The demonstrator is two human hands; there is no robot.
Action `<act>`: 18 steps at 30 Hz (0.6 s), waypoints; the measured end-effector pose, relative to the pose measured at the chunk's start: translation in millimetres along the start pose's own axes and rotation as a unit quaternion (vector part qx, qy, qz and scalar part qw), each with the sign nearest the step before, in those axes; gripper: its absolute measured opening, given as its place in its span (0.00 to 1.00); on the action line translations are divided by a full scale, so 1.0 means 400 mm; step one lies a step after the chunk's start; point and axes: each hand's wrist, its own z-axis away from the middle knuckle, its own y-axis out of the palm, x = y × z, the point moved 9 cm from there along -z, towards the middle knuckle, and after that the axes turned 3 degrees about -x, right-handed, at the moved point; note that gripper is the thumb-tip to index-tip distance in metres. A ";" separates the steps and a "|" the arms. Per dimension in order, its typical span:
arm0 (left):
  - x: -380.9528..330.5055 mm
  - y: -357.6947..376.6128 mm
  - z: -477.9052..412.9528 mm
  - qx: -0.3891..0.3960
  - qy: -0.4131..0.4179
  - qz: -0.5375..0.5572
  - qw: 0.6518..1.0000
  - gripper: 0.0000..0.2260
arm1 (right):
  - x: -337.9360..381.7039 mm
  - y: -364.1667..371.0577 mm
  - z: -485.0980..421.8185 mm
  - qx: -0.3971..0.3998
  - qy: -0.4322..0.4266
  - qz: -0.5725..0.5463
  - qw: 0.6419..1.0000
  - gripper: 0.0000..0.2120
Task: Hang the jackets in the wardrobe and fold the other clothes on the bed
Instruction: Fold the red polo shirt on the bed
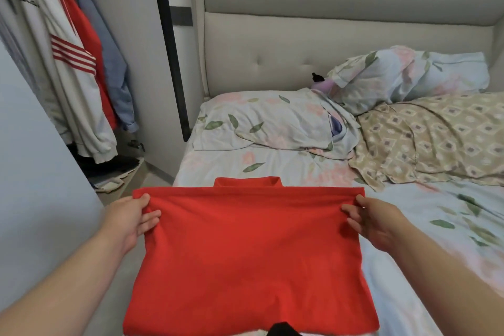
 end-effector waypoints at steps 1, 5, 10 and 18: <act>0.008 0.021 -0.031 -0.005 -0.005 -0.002 1.000 0.11 | 0.003 0.022 -0.026 -0.002 0.004 -0.005 1.000 0.04; 0.035 0.096 -0.150 -0.020 -0.021 -0.023 0.999 0.18 | 0.012 0.096 -0.118 -0.011 0.008 0.009 1.000 0.05; 0.027 0.148 -0.254 -0.049 -0.007 -0.047 0.998 0.16 | 0.031 0.175 -0.219 -0.018 0.004 0.007 1.000 0.05; 0.067 0.186 -0.057 0.061 0.296 -0.387 0.871 0.26 | -0.030 0.230 -0.131 0.054 -0.241 0.238 0.939 0.24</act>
